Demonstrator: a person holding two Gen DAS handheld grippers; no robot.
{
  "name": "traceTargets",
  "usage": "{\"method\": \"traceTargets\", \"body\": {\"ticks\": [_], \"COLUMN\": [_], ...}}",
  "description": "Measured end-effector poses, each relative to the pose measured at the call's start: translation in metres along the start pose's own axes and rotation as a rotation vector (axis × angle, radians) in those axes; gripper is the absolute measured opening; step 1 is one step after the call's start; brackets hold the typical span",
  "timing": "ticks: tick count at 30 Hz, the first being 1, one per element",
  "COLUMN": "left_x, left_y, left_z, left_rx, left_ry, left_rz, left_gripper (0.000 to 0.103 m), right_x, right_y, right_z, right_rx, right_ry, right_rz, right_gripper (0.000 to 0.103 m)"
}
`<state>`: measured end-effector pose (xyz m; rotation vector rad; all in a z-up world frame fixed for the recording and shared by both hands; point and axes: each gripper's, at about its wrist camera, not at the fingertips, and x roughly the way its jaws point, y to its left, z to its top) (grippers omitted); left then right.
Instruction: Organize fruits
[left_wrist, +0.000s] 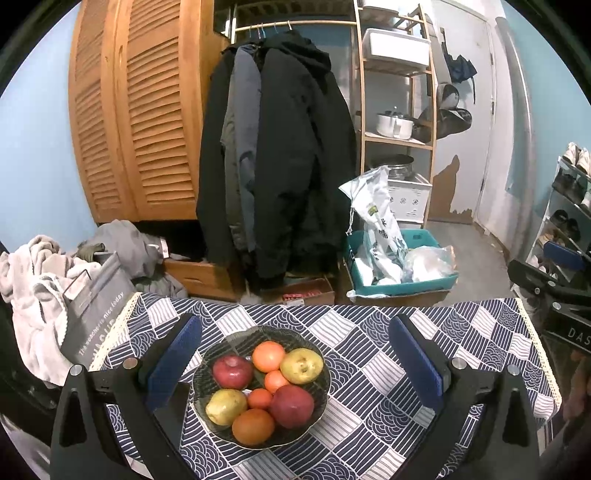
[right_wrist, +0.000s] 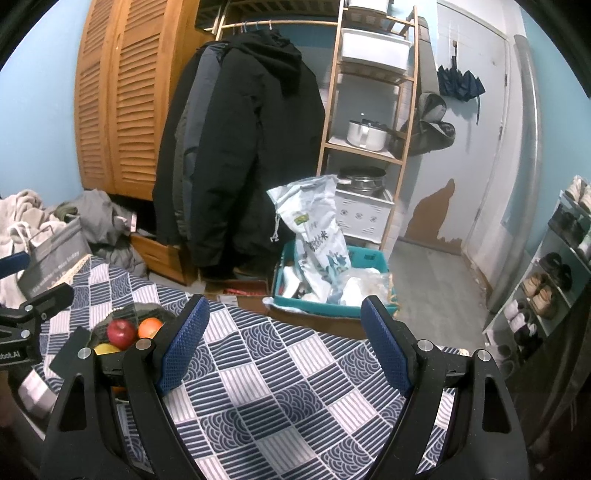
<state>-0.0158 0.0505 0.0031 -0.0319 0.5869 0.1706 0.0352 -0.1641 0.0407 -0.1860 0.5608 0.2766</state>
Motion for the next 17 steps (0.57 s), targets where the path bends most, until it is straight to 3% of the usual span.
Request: {"method": "traceTargets", "body": {"ticks": [17], "left_x": [0.0006], "left_y": [-0.004], "left_z": [-0.006], "left_rx": [-0.002], "left_ry": [0.003], "left_rz": [-0.008], "left_gripper": [0.102], "right_x": [0.0006], "right_y": [-0.0055], "right_z": [-0.0016], "right_rx": [0.003], "right_ry": [0.0], "right_rz": [0.0], "right_gripper": [0.083]}}
